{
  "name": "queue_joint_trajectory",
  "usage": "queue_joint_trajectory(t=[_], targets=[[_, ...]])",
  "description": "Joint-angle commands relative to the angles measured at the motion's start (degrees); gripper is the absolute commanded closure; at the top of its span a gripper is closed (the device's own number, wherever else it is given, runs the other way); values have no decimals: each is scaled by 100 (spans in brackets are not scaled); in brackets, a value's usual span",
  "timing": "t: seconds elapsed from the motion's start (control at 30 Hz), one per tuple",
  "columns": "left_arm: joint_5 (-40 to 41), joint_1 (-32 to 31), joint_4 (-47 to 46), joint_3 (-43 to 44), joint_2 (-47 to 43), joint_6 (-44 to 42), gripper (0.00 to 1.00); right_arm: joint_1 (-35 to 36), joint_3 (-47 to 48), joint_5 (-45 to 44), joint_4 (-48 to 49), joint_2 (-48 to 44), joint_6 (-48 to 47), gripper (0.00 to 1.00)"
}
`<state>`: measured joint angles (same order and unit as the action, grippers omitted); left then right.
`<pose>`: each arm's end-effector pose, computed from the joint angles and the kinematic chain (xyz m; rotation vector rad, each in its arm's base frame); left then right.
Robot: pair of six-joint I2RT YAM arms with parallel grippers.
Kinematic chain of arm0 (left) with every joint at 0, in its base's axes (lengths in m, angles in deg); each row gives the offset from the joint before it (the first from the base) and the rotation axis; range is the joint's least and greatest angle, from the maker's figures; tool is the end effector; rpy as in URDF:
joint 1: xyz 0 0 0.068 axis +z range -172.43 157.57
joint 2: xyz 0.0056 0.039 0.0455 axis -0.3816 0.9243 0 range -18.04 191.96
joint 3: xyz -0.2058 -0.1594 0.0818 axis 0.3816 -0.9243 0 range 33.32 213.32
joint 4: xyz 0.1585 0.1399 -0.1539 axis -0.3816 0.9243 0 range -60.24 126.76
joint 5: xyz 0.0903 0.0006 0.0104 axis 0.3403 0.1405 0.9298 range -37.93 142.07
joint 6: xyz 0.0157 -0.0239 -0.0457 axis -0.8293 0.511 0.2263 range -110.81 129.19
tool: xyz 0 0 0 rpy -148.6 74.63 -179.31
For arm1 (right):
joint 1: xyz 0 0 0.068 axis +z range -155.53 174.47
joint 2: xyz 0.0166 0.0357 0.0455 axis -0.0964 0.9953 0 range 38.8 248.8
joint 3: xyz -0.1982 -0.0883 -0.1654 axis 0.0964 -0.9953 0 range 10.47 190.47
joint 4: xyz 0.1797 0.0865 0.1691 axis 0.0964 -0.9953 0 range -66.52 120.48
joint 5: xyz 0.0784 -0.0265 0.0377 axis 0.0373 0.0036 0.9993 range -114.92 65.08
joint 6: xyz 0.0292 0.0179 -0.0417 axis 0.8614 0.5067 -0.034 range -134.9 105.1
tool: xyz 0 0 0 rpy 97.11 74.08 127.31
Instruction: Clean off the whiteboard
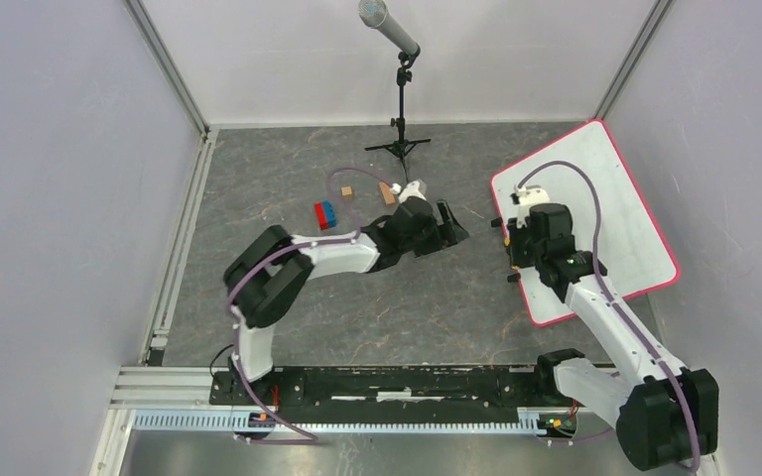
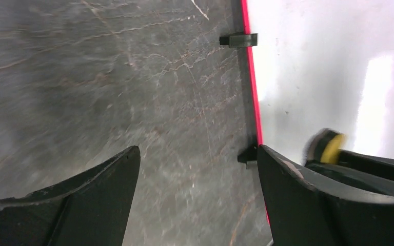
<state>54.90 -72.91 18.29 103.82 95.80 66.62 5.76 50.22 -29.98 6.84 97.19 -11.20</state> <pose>0.2809 -0.3377 0.1726 -0.1720 2.3095 -1.0070 0.2105 0.0388 0.2432 -0.1077 2.3028 0.0321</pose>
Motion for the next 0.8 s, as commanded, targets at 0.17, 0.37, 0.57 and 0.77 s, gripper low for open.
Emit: queue_joint_trajectory(t=[0.17,0.37,0.57,0.77], targets=[[1052,70,249,-1838,-3151,-639,10,1899,-1039,363,932,-111,708,78],[1159,66,1520,-2233,-4760,-1084,11,2867,-949,-215,1045,406,800,63],[1939,69,3473,-937,-5592,-2178,10,2929,-896,-419,877,75,798,8],[2386,71,3791,-421,-6357,-2212,7,2930,-301,-711,198,-387,411,2]])
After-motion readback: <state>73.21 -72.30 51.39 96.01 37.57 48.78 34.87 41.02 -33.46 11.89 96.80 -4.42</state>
